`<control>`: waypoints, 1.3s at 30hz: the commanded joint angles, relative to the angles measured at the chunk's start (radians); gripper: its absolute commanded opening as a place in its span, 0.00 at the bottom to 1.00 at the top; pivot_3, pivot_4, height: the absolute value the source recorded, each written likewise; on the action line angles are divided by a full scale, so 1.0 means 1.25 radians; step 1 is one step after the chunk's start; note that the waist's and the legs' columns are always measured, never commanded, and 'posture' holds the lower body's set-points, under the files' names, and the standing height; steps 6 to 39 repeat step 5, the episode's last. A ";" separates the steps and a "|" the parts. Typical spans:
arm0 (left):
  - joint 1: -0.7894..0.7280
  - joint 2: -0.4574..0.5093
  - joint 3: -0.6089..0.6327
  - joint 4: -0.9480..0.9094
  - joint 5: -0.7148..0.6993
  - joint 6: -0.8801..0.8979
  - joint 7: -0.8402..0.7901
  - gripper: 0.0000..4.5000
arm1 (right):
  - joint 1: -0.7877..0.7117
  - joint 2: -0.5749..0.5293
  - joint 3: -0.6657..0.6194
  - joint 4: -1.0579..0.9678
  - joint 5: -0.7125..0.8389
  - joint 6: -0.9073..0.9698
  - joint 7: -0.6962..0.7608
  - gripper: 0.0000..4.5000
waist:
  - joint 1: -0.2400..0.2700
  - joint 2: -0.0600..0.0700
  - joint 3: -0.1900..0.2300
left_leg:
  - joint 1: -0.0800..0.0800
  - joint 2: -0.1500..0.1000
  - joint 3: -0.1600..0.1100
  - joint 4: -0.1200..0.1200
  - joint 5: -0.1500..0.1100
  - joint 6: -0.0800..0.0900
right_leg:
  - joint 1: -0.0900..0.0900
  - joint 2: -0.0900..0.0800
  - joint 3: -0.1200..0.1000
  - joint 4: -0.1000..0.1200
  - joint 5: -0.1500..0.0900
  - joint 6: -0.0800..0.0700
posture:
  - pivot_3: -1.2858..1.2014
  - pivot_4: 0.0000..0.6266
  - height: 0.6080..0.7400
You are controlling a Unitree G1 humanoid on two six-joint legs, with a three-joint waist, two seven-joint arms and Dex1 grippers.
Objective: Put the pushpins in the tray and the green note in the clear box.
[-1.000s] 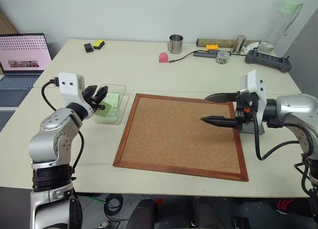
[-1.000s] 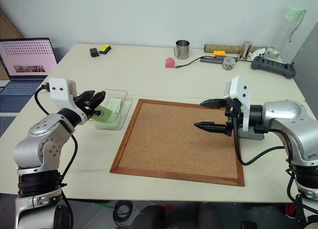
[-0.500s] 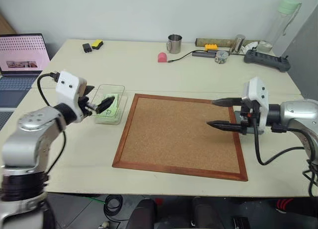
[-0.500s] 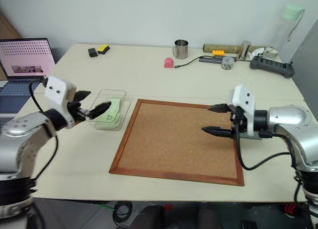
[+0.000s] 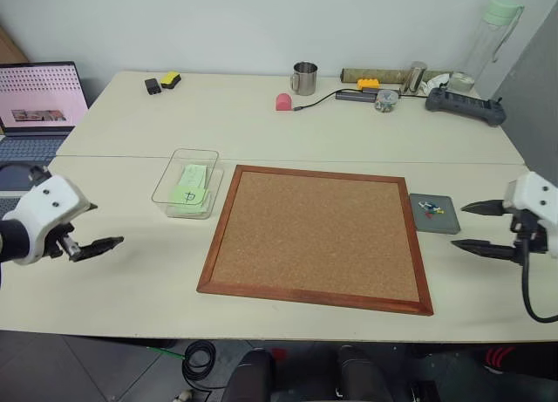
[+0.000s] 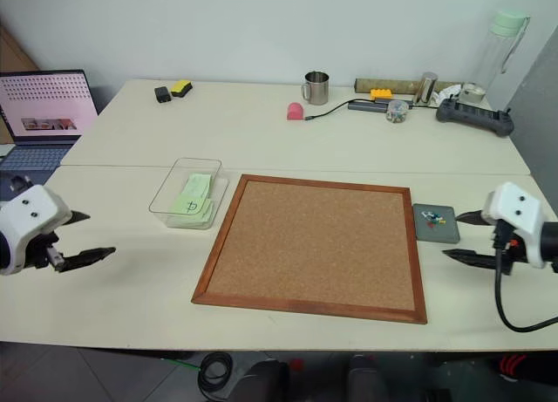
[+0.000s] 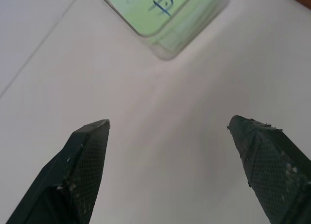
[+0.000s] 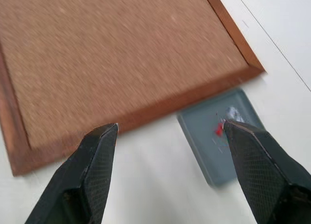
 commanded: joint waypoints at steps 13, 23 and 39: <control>0.031 -0.010 0.069 -0.001 -0.012 -0.019 -0.043 0.92 | 0.002 -0.022 -0.039 0.045 -0.029 -0.061 0.013 0.80 | -0.001 0.000 0.000 | 0.000 0.000 0.000 0.000 0.000 0.000 | 0.000 0.000 0.001 0.000 0.000 0.000 | 0.52 0.24 1.00; 0.031 -0.010 0.069 -0.001 -0.012 -0.019 -0.043 0.92 | 0.002 -0.022 -0.039 0.045 -0.029 -0.061 0.013 0.80 | -0.001 0.000 0.000 | 0.000 0.000 0.000 0.000 0.000 0.000 | 0.000 0.000 0.001 0.000 0.000 0.000 | 0.52 0.24 1.00; 0.031 -0.010 0.069 -0.001 -0.012 -0.019 -0.043 0.92 | 0.002 -0.022 -0.039 0.045 -0.029 -0.061 0.013 0.80 | -0.001 0.000 0.000 | 0.000 0.000 0.000 0.000 0.000 0.000 | 0.000 0.000 0.001 0.000 0.000 0.000 | 0.52 0.24 1.00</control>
